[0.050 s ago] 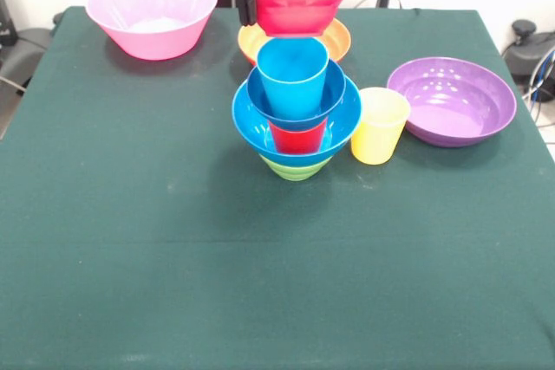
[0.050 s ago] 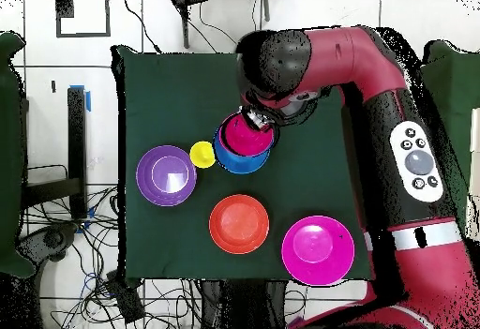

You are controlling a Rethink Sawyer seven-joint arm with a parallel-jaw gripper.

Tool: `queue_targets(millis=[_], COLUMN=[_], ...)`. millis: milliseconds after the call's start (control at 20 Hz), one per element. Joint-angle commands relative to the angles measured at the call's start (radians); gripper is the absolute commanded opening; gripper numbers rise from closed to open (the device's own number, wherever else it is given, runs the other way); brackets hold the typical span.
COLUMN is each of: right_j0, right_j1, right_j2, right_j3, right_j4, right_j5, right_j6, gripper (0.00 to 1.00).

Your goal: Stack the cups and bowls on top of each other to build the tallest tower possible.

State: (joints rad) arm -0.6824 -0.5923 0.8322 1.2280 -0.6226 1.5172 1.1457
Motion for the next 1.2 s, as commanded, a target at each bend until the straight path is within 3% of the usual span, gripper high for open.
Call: queue_targets(millis=[50,1200], right_j0=[0.025,0.051], right_j1=[0.045,0.083], right_j2=[-0.003,-0.014], right_j3=[-0.028,-0.11], right_j4=[-0.024,-0.053], right_j5=[0.037,0.053], right_j6=[-0.256,-0.284], gripper=[0.0,0.0])
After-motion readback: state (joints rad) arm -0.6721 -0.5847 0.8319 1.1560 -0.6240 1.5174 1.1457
